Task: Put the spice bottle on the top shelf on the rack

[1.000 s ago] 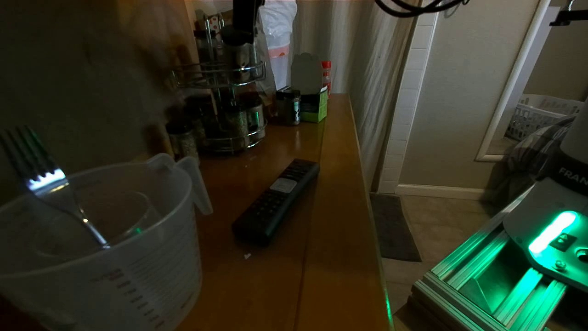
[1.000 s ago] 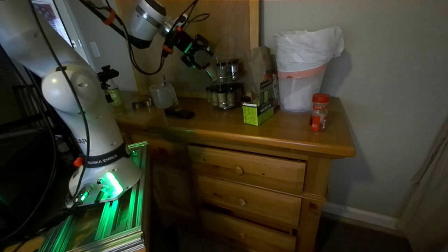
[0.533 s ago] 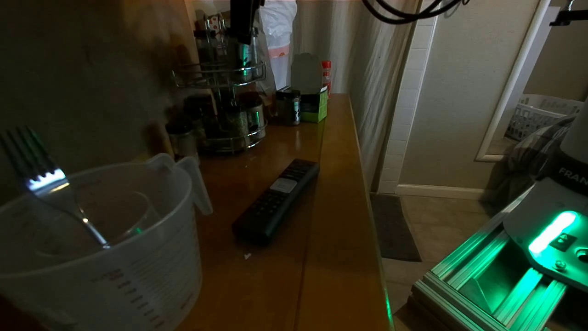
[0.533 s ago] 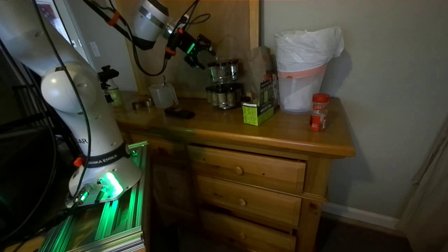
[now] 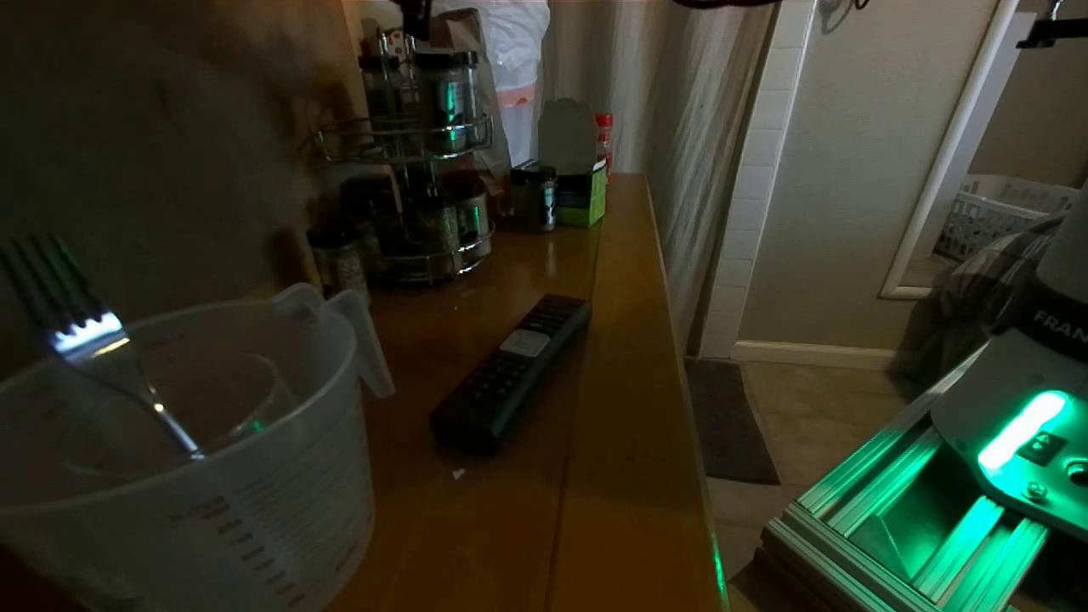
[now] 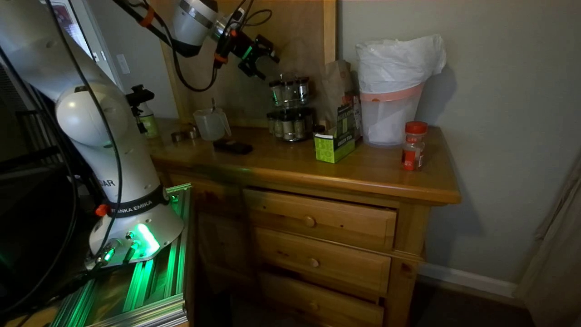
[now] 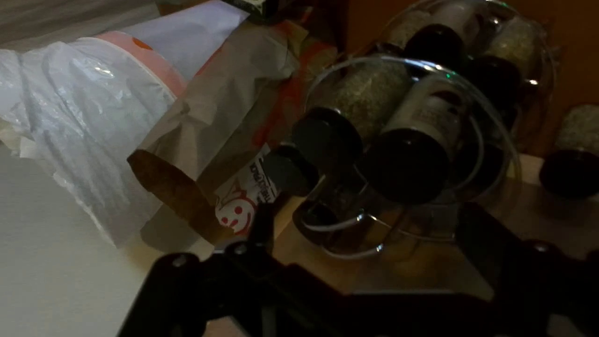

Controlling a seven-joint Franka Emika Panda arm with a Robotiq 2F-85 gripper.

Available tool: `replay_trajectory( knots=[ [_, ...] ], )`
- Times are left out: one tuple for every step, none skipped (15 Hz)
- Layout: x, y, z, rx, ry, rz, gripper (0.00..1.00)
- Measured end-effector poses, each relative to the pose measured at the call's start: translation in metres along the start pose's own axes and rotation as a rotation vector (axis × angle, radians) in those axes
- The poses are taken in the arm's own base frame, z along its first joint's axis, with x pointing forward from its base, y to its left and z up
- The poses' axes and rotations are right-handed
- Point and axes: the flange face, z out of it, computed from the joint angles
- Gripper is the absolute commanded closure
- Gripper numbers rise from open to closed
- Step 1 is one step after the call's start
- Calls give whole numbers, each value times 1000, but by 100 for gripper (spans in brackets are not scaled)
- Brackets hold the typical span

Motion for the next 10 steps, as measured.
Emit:
replay_trajectory(
  knots=[
    [7, 2, -12, 30, 10, 25, 0],
    [14, 4, -25, 62, 21, 48, 0],
    [19, 5, -38, 97, 20, 69, 0],
    [22, 6, -52, 136, 6, 84, 0],
    [23, 6, -65, 179, -22, 95, 0],
    [23, 6, -76, 220, -60, 103, 0],
    [21, 5, -88, 265, -105, 106, 0],
    [18, 4, -99, 312, -149, 106, 0],
    [15, 4, -109, 359, -192, 107, 0],
    [12, 5, -118, 409, -223, 106, 0]
  ],
)
